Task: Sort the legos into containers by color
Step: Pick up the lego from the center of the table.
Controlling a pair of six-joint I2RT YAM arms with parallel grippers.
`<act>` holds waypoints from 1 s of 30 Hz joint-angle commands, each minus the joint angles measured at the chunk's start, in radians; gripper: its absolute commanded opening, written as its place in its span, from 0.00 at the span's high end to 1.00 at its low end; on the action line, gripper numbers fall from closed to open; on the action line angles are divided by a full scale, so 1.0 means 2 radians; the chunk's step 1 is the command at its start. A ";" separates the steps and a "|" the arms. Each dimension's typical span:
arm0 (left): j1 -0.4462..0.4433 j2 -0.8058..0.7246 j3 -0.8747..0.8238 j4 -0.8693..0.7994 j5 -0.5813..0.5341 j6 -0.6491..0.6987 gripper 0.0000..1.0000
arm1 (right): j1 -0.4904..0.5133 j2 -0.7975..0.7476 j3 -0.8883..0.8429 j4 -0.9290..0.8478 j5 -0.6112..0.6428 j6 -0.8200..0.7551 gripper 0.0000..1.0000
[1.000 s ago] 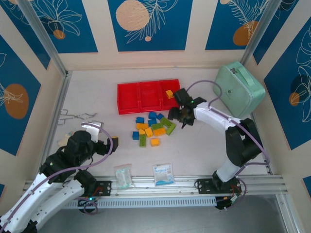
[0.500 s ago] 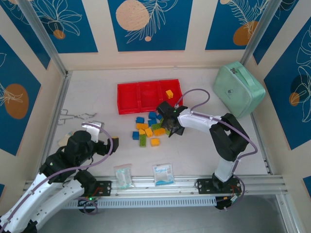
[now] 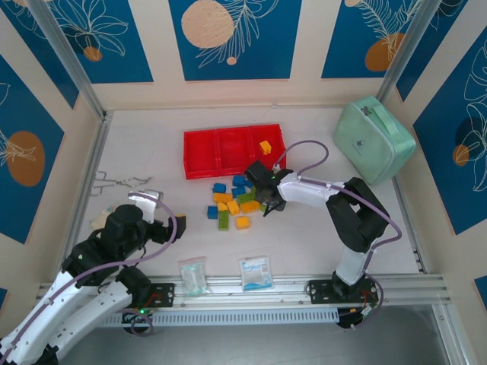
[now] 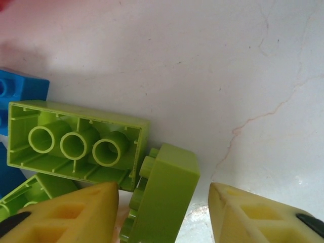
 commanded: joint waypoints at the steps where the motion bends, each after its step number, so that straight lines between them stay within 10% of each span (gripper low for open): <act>1: -0.006 0.004 0.005 0.006 0.001 0.008 0.01 | 0.000 -0.006 -0.020 -0.007 0.004 -0.011 0.54; 30: -0.006 0.000 0.006 0.005 0.002 0.007 0.01 | 0.000 -0.081 -0.044 0.005 -0.031 -0.096 0.76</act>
